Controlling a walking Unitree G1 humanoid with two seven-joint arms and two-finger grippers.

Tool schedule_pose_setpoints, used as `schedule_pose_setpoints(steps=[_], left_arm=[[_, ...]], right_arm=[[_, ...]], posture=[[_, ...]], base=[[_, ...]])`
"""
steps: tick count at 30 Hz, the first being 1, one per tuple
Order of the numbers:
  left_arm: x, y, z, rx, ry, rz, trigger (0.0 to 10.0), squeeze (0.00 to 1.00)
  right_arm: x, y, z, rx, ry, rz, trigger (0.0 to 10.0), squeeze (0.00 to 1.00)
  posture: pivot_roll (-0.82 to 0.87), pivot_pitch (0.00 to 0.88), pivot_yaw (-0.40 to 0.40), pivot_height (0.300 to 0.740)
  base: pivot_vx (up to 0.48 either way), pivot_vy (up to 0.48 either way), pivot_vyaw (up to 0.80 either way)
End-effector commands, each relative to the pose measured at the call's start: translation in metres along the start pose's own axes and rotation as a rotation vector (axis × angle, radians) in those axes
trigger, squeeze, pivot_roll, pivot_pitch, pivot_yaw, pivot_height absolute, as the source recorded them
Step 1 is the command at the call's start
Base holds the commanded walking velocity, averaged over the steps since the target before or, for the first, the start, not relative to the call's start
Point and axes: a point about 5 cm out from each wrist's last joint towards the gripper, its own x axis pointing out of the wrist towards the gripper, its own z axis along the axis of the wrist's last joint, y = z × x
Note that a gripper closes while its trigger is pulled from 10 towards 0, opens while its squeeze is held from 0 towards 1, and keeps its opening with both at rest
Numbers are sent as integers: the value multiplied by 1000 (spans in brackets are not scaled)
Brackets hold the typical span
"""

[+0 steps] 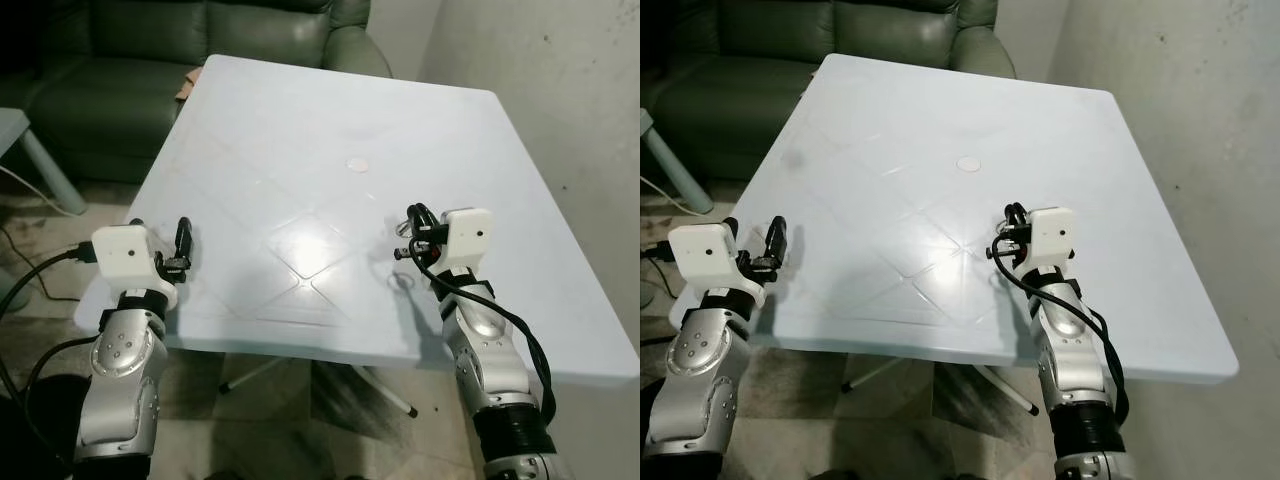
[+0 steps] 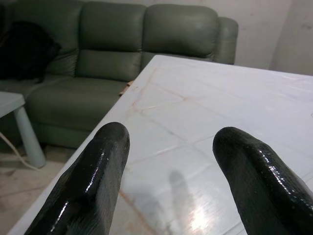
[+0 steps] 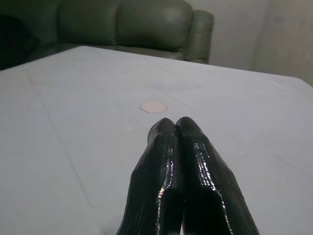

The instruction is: Hang keys on a hook

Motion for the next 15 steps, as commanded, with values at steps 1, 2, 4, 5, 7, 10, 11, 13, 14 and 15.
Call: schedule_pose_setpoints(steps=[1, 2, 4, 5, 7, 10, 11, 13, 14, 15], left_arm=[[1, 5, 0, 20, -1, 15, 10000, 0], [1, 5, 0, 20, -1, 15, 10000, 0], [1, 5, 0, 19, -1, 13, 10000, 0], [2, 5, 0, 19, -1, 12, 10000, 0], [2, 5, 0, 16, -2, 13, 10000, 0], [2, 5, 0, 8, -3, 8, 10000, 0], [2, 5, 0, 8, -3, 8, 10000, 0], [2, 5, 0, 7, -3, 8, 10000, 0], [2, 5, 0, 6, -4, 8, 10000, 0], [2, 5, 0, 4, -4, 9, 10000, 0]], right_arm=[[0, -1, -1, -14, 10, -12, 10000, 0], [0, -1, -1, -14, 10, -12, 10000, 0], [0, 0, -1, -20, 11, -5, 10000, 0], [0, 1, -1, -19, 12, -3, 10000, 0], [1, 2, 0, -23, 10, -2, 10000, 0], [1, 3, 1, -24, 9, 5, 10000, 0], [2, 3, 2, -27, 5, 6, 10000, 0], [2, 3, 3, -29, 3, 5, 10000, 0], [2, 3, 3, -29, 3, 4, 10000, 0], [3, 2, 3, -34, 1, 6, 10000, 0]], posture=[[-82, 75, -54, 740], [-82, 75, -54, 740], [-83, 78, -57, 740], [-83, 78, -57, 740], [-84, 77, -58, 740], [-84, 77, -59, 740], [-84, 77, -59, 740], [-84, 77, -61, 740], [-84, 77, -61, 740], [-84, 75, -62, 740]], base=[[0, 0, -756], [0, 0, -756], [0, 0, -756], [0, 0, -756], [0, 0, -756], [0, 0, -754], [0, 0, -756], [0, 0, -756], [0, 0, -756], [0, 0, -756]])
